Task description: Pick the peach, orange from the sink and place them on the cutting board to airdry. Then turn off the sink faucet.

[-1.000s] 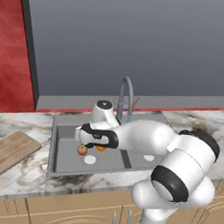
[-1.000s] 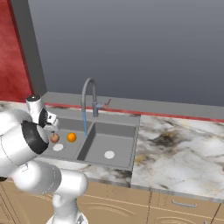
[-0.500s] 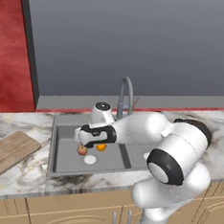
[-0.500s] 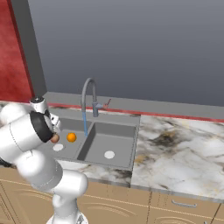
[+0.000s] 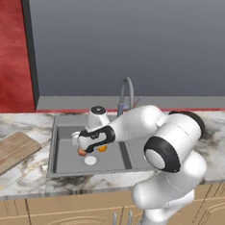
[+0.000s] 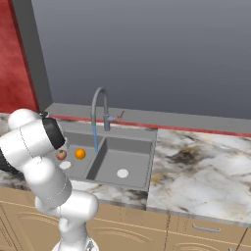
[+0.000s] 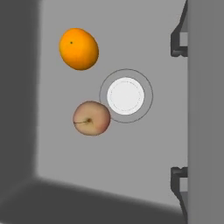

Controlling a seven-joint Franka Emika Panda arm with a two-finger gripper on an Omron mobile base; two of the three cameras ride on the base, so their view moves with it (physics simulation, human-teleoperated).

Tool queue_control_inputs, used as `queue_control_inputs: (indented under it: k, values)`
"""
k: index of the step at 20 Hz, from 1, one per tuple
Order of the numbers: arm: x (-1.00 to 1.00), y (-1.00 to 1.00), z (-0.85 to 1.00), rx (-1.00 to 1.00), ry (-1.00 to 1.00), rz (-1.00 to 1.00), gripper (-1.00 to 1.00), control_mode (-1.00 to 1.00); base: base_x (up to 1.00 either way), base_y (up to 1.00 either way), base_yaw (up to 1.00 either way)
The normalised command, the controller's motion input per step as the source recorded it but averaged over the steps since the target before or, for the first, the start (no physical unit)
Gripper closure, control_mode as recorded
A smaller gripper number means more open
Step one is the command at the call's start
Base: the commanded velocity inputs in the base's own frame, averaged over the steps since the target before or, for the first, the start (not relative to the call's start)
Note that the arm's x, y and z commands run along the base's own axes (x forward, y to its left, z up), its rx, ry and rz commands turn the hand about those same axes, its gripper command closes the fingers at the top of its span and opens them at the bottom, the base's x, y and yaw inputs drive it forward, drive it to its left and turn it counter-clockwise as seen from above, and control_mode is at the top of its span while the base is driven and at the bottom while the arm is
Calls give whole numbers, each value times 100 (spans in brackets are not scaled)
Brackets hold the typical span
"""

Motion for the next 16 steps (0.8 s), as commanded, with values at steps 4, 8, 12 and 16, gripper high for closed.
queue_control_inputs:
  k: [4,8,12,16]
  values:
    - [12,9,-8,0,0,0,-100,-100,0,0,0]
    - [19,4,-10,0,0,0,-100,-100,0,0,0]
    - [16,1,-14,0,0,0,-100,-100,0,0,0]
    - [16,1,-16,0,0,0,-100,-100,0,0,0]
